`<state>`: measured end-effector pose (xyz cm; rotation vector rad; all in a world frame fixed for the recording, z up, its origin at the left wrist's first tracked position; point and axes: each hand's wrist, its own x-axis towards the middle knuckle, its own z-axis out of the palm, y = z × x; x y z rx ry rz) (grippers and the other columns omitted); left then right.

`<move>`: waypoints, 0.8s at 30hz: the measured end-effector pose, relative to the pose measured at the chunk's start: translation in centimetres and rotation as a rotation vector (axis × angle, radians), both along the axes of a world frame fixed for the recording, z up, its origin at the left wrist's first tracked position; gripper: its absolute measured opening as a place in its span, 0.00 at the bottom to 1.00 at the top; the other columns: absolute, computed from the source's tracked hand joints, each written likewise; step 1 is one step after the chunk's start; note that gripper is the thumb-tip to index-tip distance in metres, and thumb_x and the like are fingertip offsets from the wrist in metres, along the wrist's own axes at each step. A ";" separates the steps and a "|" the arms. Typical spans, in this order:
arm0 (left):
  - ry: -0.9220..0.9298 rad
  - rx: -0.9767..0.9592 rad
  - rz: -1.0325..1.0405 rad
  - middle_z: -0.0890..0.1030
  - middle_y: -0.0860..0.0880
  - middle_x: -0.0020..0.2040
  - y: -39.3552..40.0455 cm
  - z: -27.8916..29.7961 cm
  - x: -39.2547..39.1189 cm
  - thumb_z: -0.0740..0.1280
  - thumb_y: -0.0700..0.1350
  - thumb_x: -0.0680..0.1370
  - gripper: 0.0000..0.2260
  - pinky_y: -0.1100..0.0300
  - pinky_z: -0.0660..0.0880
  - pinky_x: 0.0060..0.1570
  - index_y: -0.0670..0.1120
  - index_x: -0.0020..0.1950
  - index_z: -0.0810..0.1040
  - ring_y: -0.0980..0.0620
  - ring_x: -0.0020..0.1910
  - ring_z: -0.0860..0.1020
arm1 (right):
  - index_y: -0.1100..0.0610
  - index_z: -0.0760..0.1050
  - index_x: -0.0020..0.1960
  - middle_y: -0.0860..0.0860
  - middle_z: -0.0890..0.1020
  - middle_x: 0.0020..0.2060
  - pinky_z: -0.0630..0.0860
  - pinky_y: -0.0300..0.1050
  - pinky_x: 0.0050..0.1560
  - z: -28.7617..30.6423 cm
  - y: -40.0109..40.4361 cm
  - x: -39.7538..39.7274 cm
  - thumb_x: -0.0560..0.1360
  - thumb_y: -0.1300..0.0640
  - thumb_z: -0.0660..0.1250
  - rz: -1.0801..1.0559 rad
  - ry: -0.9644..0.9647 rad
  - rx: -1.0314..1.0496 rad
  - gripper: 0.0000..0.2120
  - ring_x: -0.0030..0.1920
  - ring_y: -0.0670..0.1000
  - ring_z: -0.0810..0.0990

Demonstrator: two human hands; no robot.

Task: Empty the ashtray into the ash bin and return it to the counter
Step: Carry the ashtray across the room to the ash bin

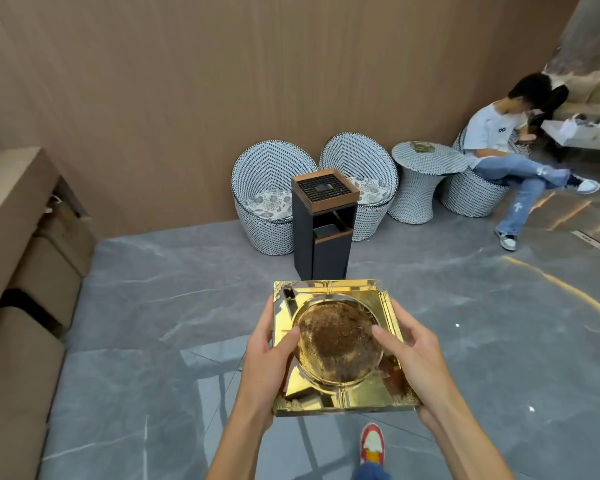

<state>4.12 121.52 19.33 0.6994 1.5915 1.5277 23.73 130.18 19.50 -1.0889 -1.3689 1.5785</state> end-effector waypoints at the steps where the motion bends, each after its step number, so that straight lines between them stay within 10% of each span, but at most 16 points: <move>1: -0.017 -0.003 0.002 0.77 0.83 0.39 1.7 -0.1 0.1 0.67 0.37 0.81 0.29 0.84 0.70 0.31 0.55 0.79 0.63 0.85 0.39 0.74 | 0.33 0.78 0.60 0.37 0.87 0.54 0.83 0.36 0.46 -0.2 2.0 0.0 0.78 0.61 0.70 0.005 -0.001 0.009 0.23 0.54 0.40 0.85; 17: -0.058 0.029 0.115 0.71 0.70 0.61 31.2 -0.9 0.4 0.69 0.38 0.79 0.30 0.84 0.70 0.34 0.58 0.77 0.65 0.88 0.42 0.71 | 0.40 0.72 0.71 0.30 0.83 0.58 0.78 0.35 0.59 -0.4 33.1 -0.2 0.78 0.62 0.71 0.081 -0.019 0.020 0.27 0.60 0.34 0.80; 21: -0.044 0.029 0.118 0.69 0.67 0.68 36.9 -1.0 -1.1 0.70 0.40 0.79 0.31 0.73 0.67 0.53 0.59 0.78 0.64 0.69 0.64 0.68 | 0.42 0.74 0.70 0.34 0.84 0.59 0.79 0.38 0.59 -0.9 39.1 -1.9 0.78 0.64 0.70 0.102 -0.011 0.009 0.26 0.61 0.38 0.82; 24: -0.035 0.023 0.130 0.73 0.71 0.62 41.1 -1.8 -2.3 0.69 0.38 0.80 0.29 0.79 0.71 0.43 0.59 0.77 0.66 0.81 0.52 0.73 | 0.39 0.76 0.65 0.35 0.84 0.59 0.78 0.40 0.60 -1.5 43.3 -3.5 0.78 0.64 0.69 0.134 -0.032 0.017 0.24 0.61 0.39 0.82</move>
